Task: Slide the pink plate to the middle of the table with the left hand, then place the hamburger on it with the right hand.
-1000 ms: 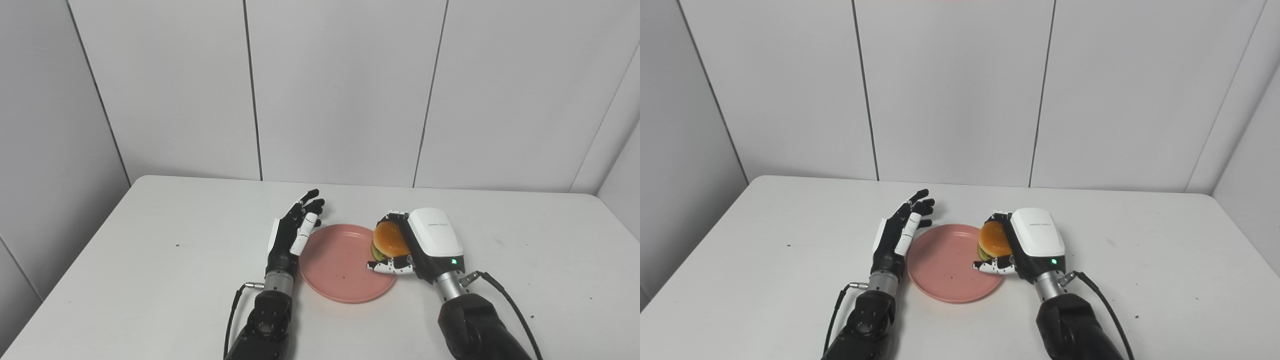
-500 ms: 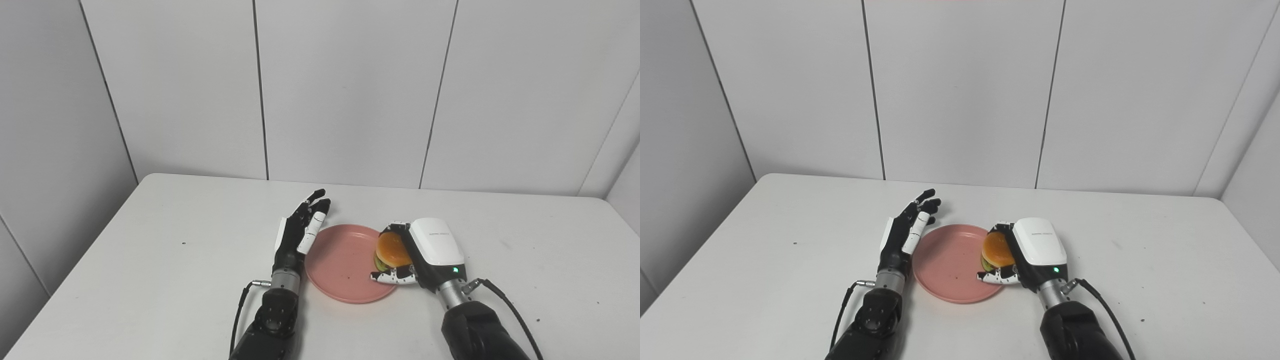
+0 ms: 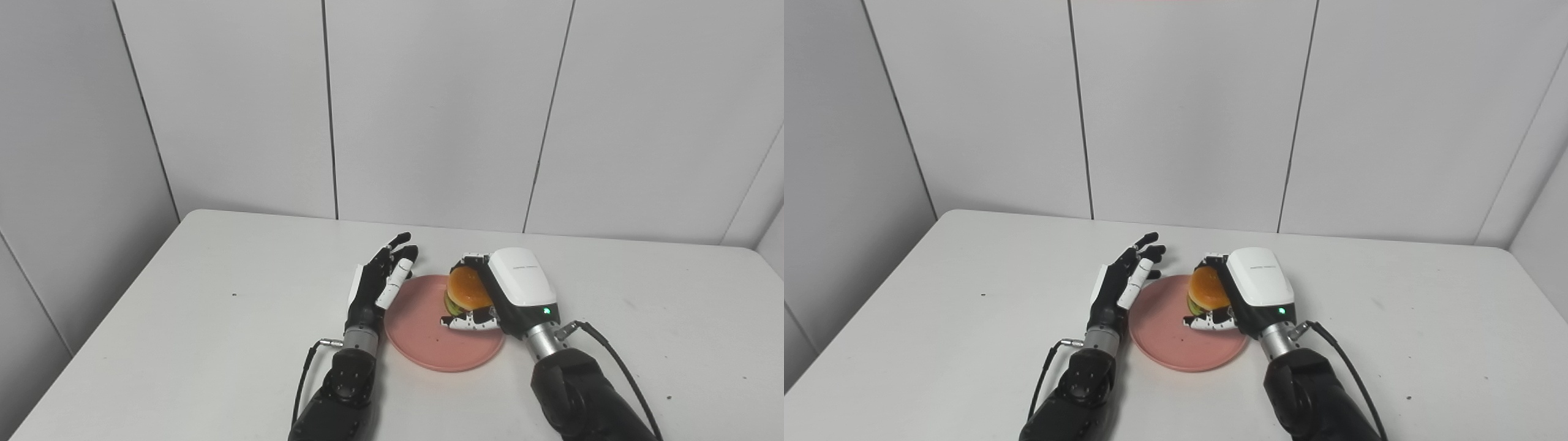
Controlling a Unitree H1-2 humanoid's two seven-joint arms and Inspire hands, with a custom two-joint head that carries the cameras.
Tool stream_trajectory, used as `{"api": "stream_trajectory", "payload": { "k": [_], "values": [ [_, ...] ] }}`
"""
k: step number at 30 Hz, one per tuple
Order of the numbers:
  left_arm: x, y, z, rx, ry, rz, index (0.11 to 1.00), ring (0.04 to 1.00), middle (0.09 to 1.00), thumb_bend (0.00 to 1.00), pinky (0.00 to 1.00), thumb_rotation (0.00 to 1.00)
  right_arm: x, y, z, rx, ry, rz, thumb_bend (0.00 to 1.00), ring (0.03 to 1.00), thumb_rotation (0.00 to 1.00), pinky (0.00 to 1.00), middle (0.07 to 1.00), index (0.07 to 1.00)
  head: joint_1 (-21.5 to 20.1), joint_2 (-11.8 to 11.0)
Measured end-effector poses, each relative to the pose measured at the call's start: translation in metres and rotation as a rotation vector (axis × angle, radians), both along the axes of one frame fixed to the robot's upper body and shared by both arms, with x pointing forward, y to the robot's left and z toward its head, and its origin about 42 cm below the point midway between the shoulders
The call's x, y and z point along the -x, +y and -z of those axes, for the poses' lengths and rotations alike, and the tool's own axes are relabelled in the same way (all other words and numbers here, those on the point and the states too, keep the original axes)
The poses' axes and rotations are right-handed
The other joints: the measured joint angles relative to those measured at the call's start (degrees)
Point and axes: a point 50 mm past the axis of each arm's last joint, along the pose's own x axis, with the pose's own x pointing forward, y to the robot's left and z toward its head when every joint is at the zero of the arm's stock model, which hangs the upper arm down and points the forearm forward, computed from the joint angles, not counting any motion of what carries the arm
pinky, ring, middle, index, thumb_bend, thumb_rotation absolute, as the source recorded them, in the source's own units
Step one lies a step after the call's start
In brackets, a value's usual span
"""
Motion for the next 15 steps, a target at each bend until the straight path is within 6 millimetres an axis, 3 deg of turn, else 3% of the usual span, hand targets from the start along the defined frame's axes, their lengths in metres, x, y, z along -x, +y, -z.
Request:
{"api": "stream_trajectory", "payload": {
  "k": [9,15],
  "values": [
    [-0.001,-0.001,0.001,0.011,0.013,-0.002,0.794,0.794,0.77,0.92,0.72,0.86,-0.001,0.017,-0.021,0.005,-0.027,-0.051,0.49,0.325,0.17,0.26,0.427,0.489,1.14,0.0],
    [-0.001,-0.001,0.001,0.011,0.012,-0.003,0.794,0.796,0.78,0.91,0.71,0.87,-0.01,0.02,-0.007,0.021,0.031,-0.034,0.5,0.313,0.17,0.25,0.41,0.487,1.32,0.17]
  ]
}}
